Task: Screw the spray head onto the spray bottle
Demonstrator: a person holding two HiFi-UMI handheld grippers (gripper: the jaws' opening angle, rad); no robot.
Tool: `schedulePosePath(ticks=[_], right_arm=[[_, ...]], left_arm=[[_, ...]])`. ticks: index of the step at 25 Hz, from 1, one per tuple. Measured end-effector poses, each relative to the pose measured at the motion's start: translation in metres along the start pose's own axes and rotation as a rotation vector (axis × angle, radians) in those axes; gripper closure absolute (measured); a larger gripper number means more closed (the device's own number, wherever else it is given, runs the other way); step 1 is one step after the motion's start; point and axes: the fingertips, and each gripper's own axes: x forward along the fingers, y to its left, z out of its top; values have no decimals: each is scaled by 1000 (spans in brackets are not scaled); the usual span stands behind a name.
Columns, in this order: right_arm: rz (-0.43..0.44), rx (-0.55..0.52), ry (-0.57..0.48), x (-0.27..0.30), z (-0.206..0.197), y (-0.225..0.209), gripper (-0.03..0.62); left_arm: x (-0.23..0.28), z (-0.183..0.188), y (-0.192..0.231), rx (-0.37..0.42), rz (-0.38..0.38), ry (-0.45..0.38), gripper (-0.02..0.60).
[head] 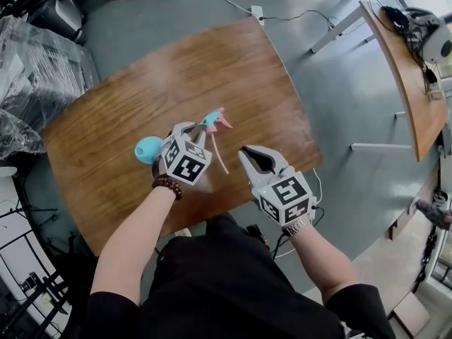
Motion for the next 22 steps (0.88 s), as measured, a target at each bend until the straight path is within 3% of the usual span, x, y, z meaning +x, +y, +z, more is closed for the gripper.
schedulePosePath(ticks=[11, 22], right_arm=[[23, 2, 15, 11, 3, -7, 579], [29, -2, 16, 14, 4, -9, 580]], left_arm=[[21, -7, 7, -11, -26, 66, 490], [23, -6, 2, 4, -37, 68, 558]])
